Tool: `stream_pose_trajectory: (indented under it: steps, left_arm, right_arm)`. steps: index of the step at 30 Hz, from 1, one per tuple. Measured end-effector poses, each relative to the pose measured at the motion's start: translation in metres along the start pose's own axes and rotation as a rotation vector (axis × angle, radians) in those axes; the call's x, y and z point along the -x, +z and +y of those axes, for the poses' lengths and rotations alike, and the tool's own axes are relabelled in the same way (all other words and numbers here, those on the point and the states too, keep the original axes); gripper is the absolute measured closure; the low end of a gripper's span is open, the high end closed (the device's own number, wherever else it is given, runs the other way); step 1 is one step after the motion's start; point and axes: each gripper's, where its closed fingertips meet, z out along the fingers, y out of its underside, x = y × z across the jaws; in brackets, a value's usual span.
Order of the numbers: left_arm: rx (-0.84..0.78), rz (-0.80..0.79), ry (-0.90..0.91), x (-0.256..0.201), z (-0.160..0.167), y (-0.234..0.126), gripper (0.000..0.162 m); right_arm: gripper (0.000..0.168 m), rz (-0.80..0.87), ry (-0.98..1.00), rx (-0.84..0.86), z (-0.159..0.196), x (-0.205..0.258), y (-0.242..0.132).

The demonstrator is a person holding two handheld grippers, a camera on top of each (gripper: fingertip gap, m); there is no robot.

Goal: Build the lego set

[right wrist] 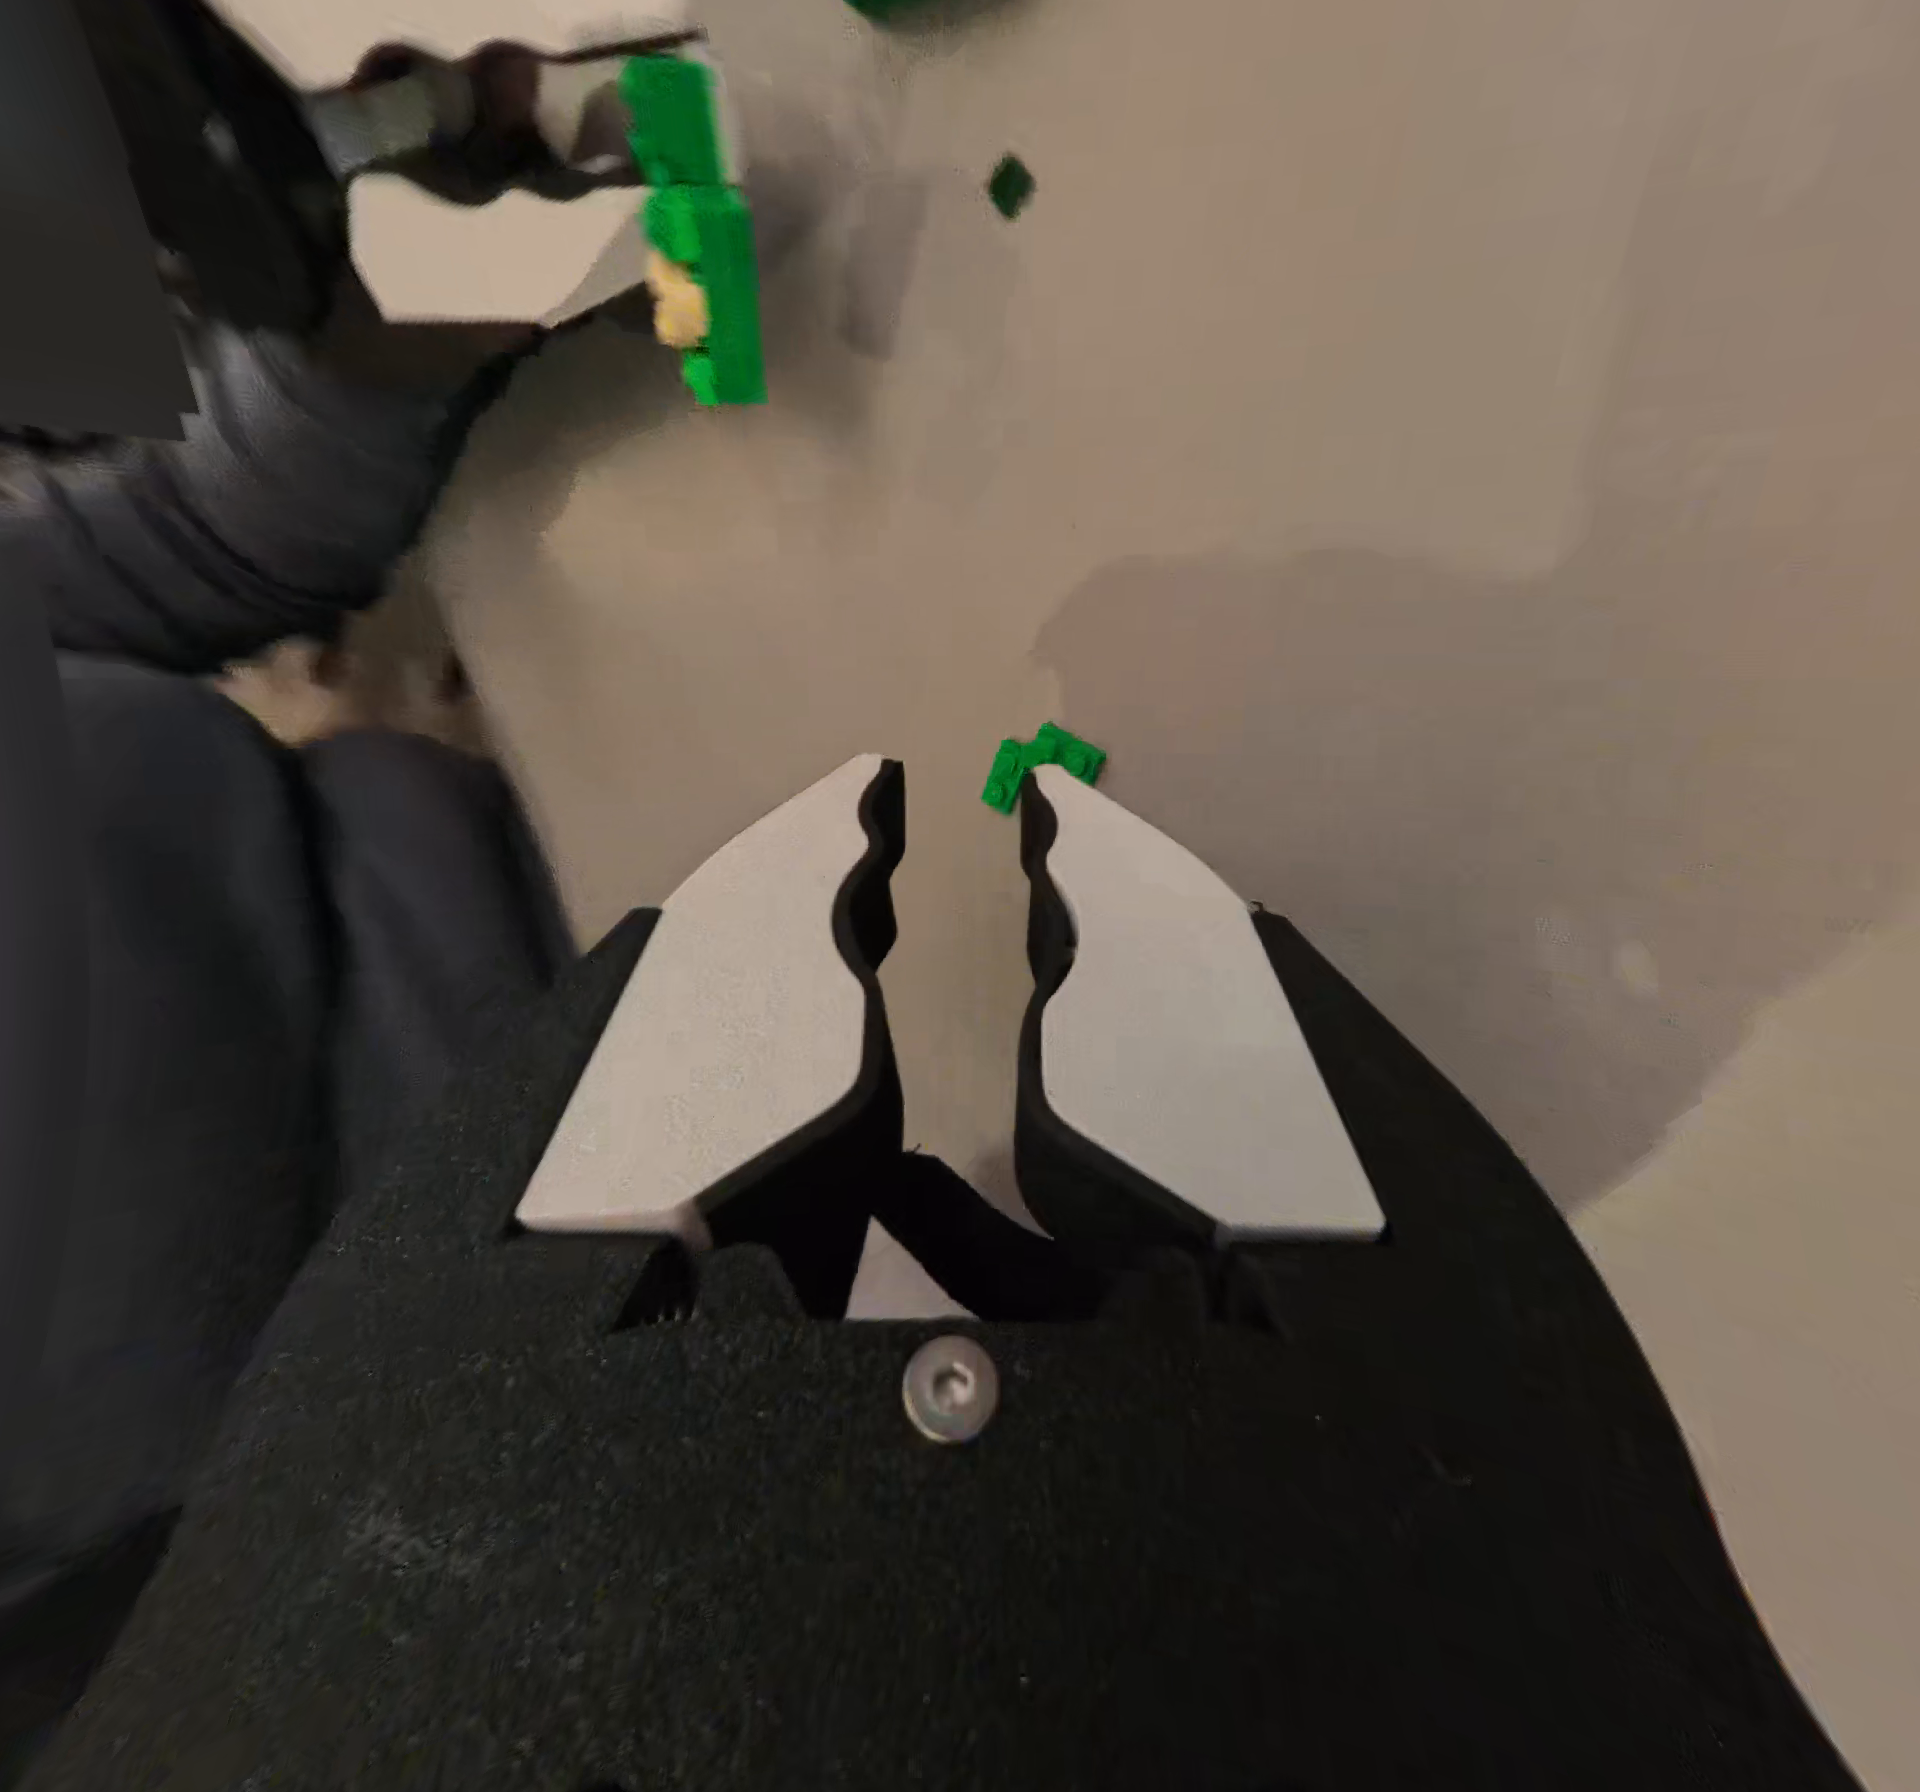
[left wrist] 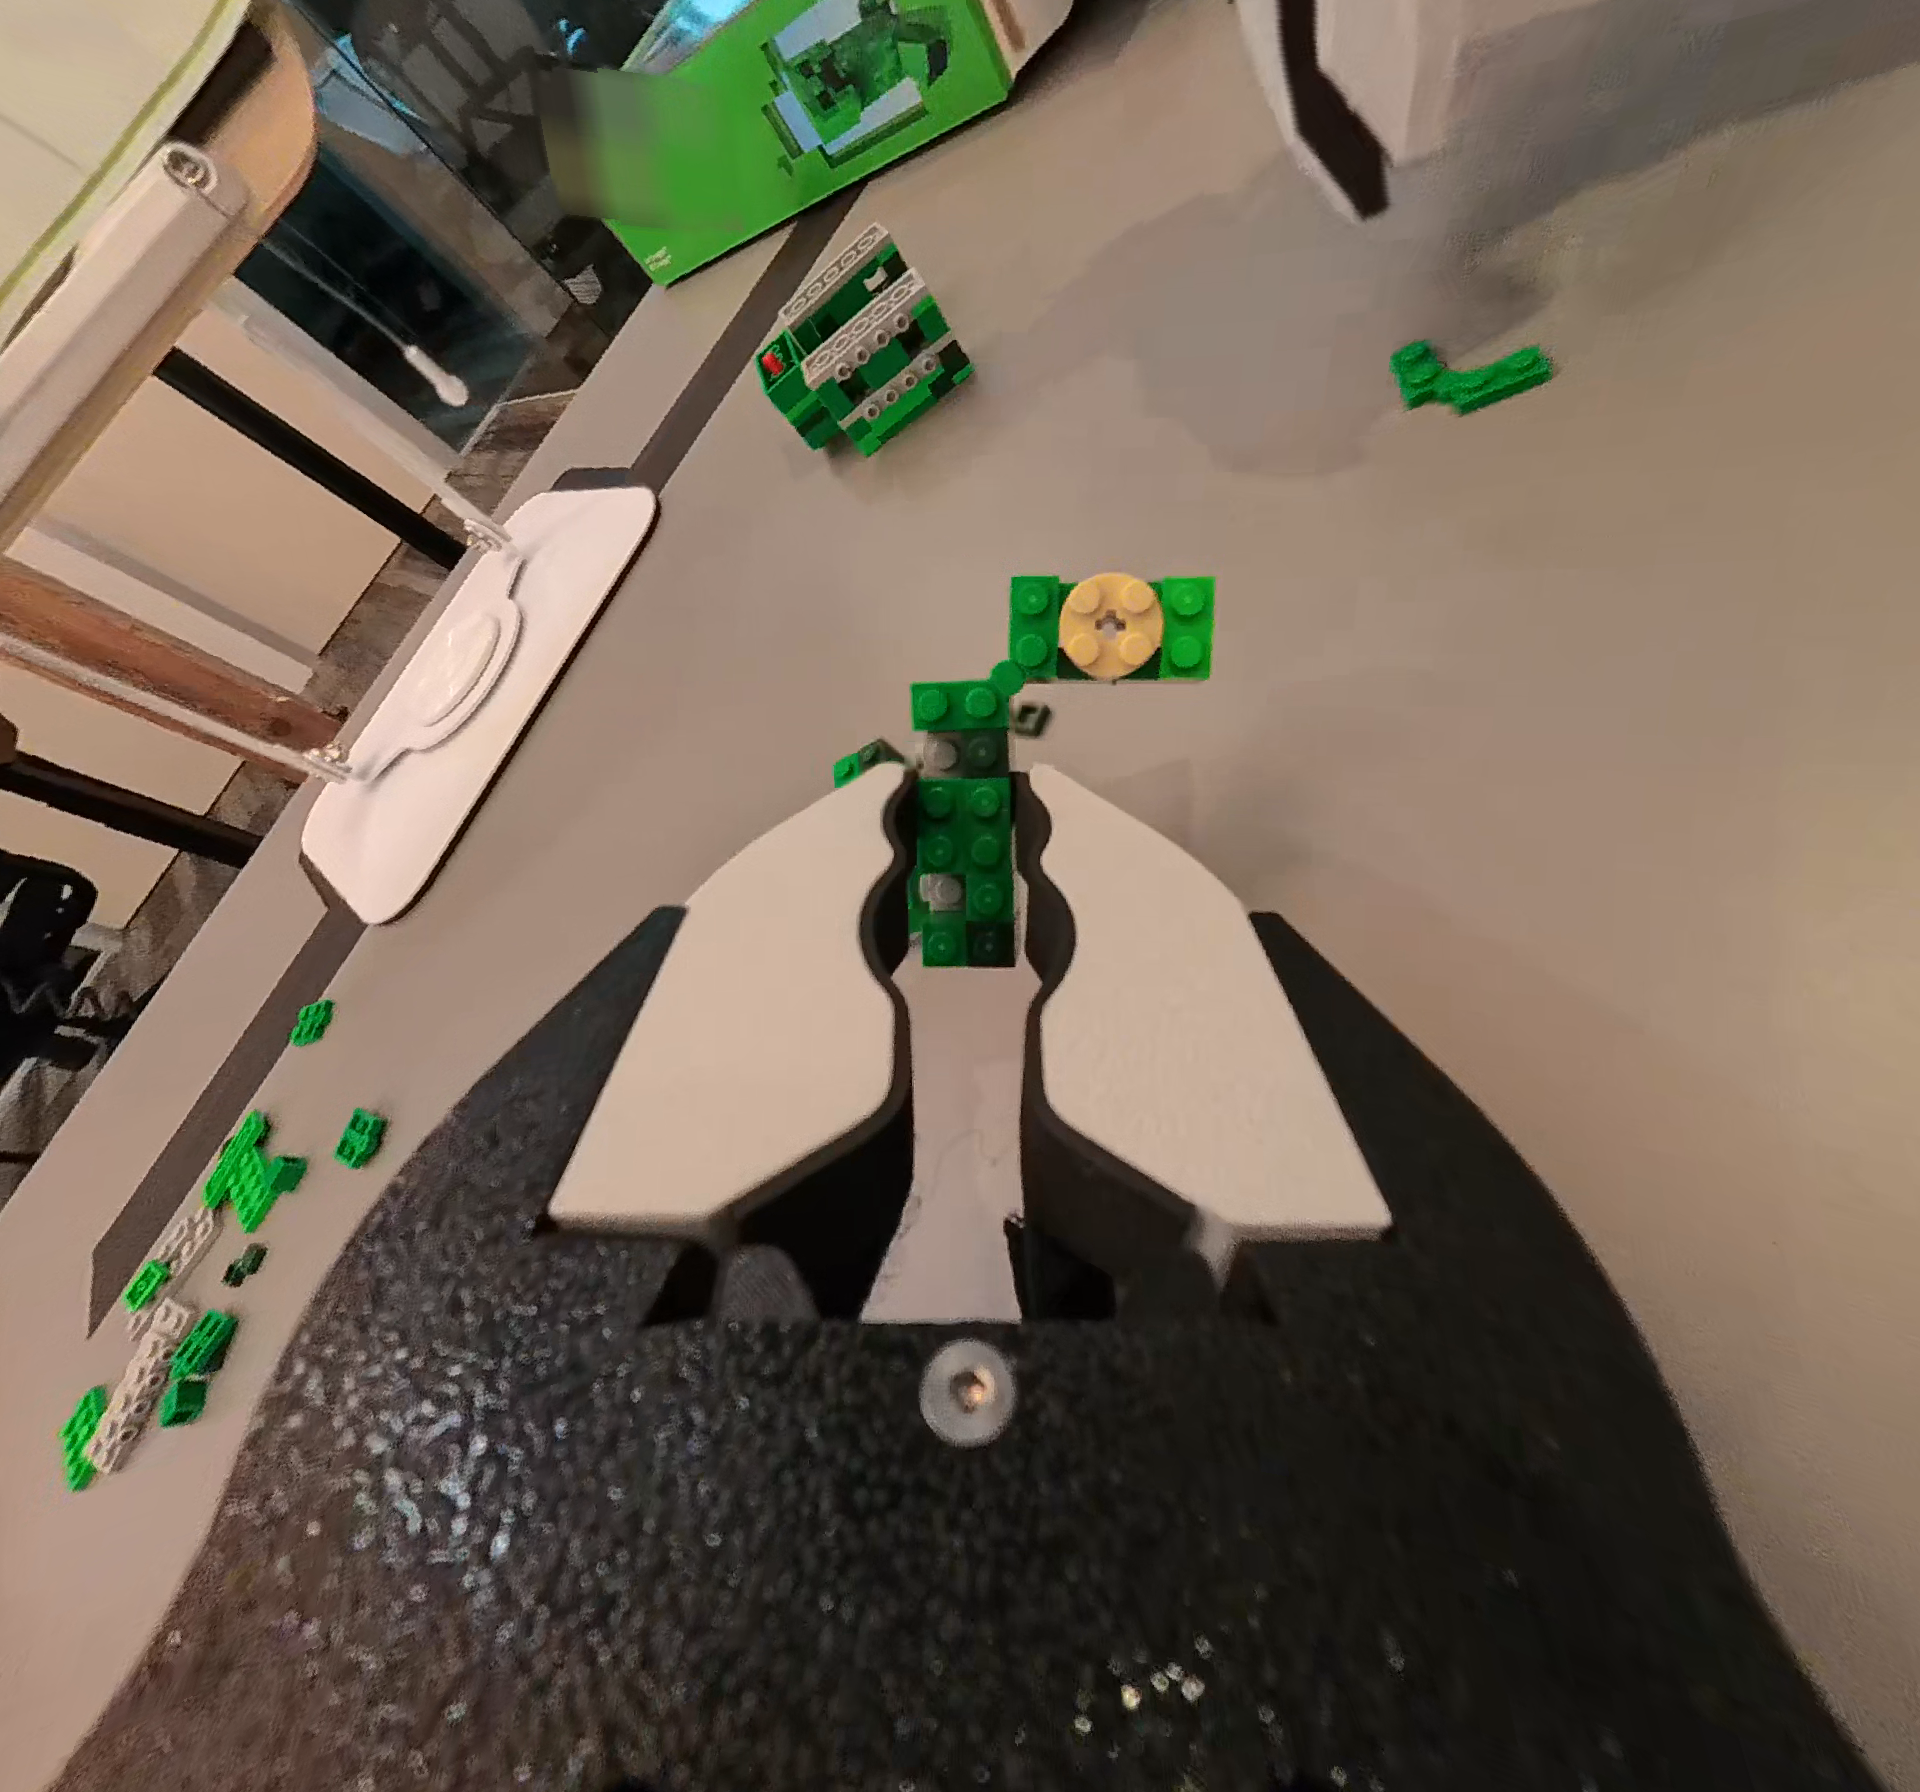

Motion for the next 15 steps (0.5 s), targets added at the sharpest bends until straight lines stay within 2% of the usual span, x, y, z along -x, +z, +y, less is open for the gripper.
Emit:
stream_pose_trajectory:
  steps: [3,4,7,10,15]
  left_arm:
    - [-0.013,0.058,0.015,-0.011,-0.004,0.001,0.145]
    - [-0.013,0.075,0.017,-0.014,-0.004,0.002,0.145]
    - [-0.004,0.085,0.025,-0.017,-0.003,0.003,0.145]
    - [-0.005,0.085,0.018,-0.016,-0.003,0.003,0.145]
    - [-0.008,0.124,-0.012,-0.017,0.000,0.002,0.145]
  right_arm:
    - [0.152,0.158,-0.378,-0.027,0.009,0.005,-0.002]
    - [0.152,0.231,-0.433,0.000,0.016,0.001,-0.001]
    - [0.152,0.282,-0.456,0.045,0.032,0.003,0.015]
    - [0.160,0.343,-0.477,0.007,0.034,-0.003,0.026]
    - [0.161,0.306,-0.392,-0.098,0.029,-0.008,0.026]
